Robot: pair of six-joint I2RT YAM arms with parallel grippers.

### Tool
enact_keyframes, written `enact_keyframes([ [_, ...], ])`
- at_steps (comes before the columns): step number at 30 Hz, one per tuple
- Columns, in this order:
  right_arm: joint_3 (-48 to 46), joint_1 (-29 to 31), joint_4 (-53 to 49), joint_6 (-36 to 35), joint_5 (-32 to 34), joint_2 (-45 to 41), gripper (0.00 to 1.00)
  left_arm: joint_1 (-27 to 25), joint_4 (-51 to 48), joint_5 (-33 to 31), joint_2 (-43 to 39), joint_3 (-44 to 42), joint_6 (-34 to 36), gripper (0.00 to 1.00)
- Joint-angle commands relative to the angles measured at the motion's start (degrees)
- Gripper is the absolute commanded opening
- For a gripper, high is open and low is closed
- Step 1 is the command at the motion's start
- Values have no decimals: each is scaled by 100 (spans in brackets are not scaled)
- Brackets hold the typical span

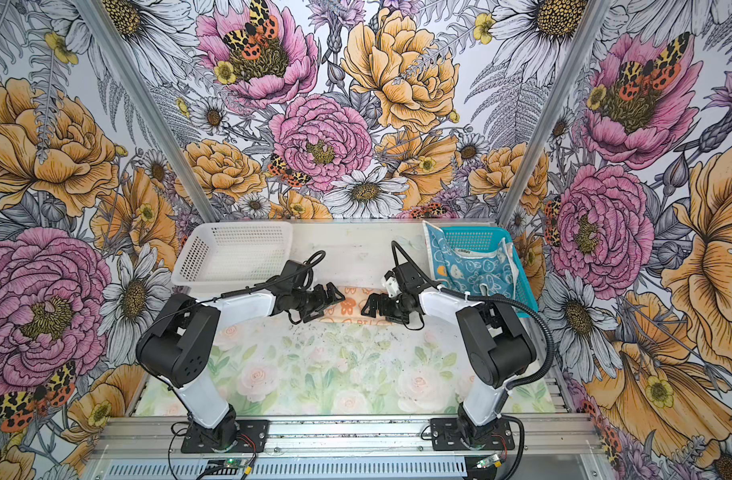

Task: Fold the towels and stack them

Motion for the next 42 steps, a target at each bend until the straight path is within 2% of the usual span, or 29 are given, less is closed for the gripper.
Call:
enact_keyframes([
  [1, -137, -180, 16, -182, 277, 94, 98, 147, -86, -153, 22, -155, 186, 99],
  [9, 418, -324, -369, -207, 235, -427, 99, 130, -479, -116, -68, 404, 392, 99],
  [17, 1446, -287, -268, 165, 95, 390, 99, 22, -564, -96, -249, 1025, -76, 99],
  [25, 1649, -386, 31, 352, -132, 1123, 99, -106, 123, -57, 76, 573, -519, 99],
  [35, 2099, -861, 5, 58, -9, 1744, 99, -101, 331, -78, 607, 229, -448, 99],
  [39, 2382, -1001, -171, -31, -86, 1709, 99, -48, 344, -67, 674, 121, -388, 99],
  [42, 2355, -961, -296, -58, -203, 1294, 99, -60, 347, -45, 649, 162, -347, 99],
])
